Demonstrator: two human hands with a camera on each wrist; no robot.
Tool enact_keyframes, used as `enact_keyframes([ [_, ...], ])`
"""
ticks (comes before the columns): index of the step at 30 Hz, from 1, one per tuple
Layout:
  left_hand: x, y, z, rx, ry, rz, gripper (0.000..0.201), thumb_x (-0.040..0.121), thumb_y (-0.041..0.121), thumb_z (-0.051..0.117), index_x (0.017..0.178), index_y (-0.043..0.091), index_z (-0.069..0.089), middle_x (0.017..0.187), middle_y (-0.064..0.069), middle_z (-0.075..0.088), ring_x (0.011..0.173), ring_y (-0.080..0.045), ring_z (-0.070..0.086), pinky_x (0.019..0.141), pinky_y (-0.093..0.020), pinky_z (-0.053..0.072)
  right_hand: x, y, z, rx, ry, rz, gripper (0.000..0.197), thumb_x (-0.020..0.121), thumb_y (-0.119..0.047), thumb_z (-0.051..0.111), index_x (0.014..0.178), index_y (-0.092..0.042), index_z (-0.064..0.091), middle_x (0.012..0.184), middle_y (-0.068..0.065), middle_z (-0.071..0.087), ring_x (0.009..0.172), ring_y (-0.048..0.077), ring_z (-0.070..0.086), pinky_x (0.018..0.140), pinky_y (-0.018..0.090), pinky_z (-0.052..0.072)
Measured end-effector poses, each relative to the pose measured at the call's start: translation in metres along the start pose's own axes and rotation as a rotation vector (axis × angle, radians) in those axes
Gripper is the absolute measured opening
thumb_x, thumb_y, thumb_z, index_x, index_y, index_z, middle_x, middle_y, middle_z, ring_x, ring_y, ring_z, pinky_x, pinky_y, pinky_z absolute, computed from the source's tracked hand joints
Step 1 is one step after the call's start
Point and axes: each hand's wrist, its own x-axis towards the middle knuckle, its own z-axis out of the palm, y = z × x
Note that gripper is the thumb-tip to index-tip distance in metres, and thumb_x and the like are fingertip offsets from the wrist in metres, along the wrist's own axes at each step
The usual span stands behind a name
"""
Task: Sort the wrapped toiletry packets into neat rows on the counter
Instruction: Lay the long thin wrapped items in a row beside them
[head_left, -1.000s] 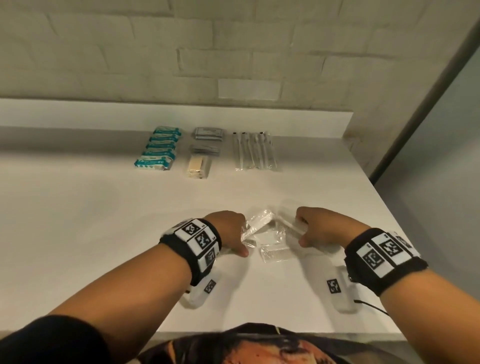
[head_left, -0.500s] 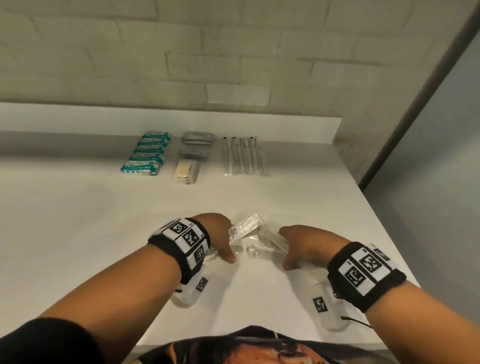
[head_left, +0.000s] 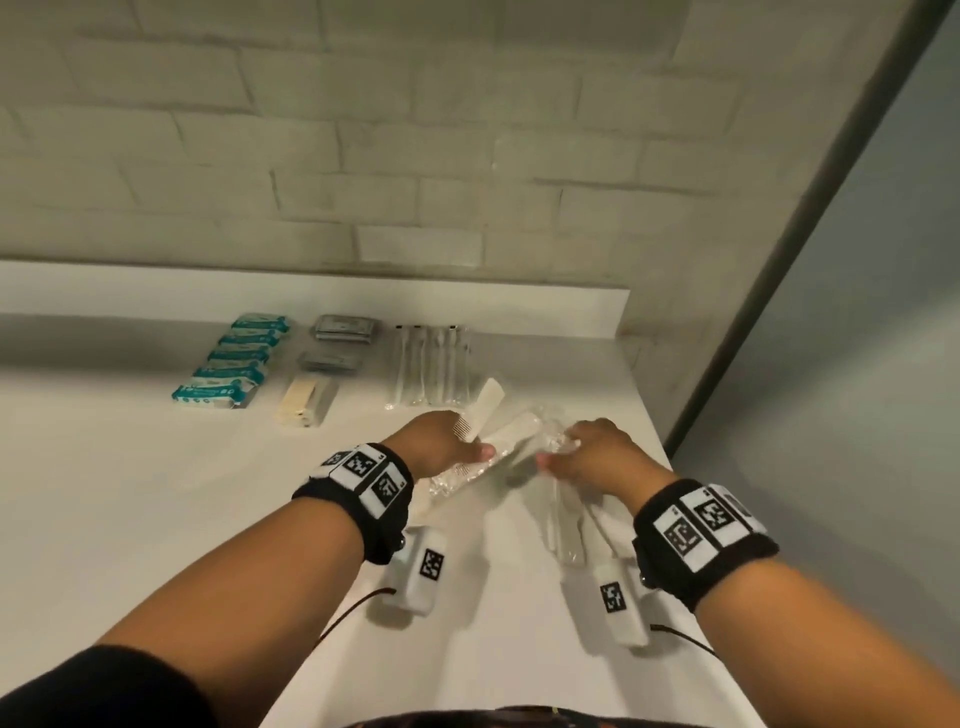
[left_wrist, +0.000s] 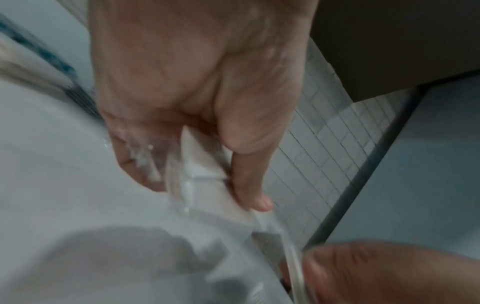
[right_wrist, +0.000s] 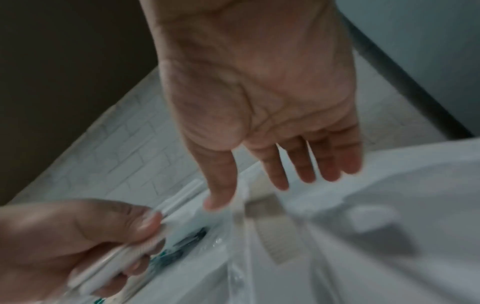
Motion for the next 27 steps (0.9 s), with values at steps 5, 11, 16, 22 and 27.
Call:
enact_keyframes([
  [5,0.026,0.022,0.017,-0.158,0.050,-0.002,0.044,0.080,0.044,0.073,0.100,0.006,0.063,0.087,-0.004,0.061,0.082,-0.022,0.056,0.073,-0.030,0.040,0.019,0.002,-0.019,0.639,-0.059,-0.015,0.033,0.088,-0.041,0.063,0.109,-0.016,0.056,0.094,0.001,0.064,0.080,0.019,0.061,0.070,0.031,0.048],
  [11,0.049,0.028,0.013,0.037,0.030,-0.068,0.063,0.080,0.052,0.068,0.119,0.003,0.057,0.111,-0.014,0.065,0.100,-0.027,0.061,0.085,-0.035,0.046,0.038,0.017,-0.009,0.684,-0.155,0.054,0.027,0.089,-0.041,0.062,0.098,-0.016,0.059,0.076,0.002,0.058,0.061,0.016,0.049,0.062,0.030,0.044],
  [16,0.054,0.033,0.019,-0.068,-0.026,-0.034,0.062,0.083,0.063,0.056,0.118,0.012,0.057,0.108,-0.006,0.065,0.097,-0.024,0.061,0.089,-0.037,0.049,0.052,0.014,-0.019,1.114,-0.080,-0.006,0.008,0.090,-0.009,0.062,0.089,-0.012,0.055,0.073,0.004,0.058,0.051,0.012,0.048,0.041,0.020,0.035],
  [22,0.071,0.037,0.013,-0.315,0.091,-0.088,0.022,0.090,0.020,0.052,0.102,0.006,0.062,0.090,-0.010,0.061,0.084,-0.024,0.054,0.075,-0.036,0.041,0.074,0.019,-0.049,1.012,0.210,-0.114,0.044,0.080,0.009,0.055,0.115,-0.019,0.057,0.082,0.002,0.058,0.052,0.012,0.049,0.051,0.024,0.041],
  [27,0.083,0.043,0.005,-0.207,0.261,0.077,0.014,0.083,0.017,0.067,0.077,0.022,0.054,0.074,0.002,0.058,0.069,-0.017,0.052,0.064,-0.026,0.040,0.083,0.031,-0.064,0.982,0.315,-0.144,0.029,0.079,0.010,0.053,0.089,-0.014,0.066,0.074,0.007,0.059,0.047,0.011,0.053,0.050,0.021,0.048],
])
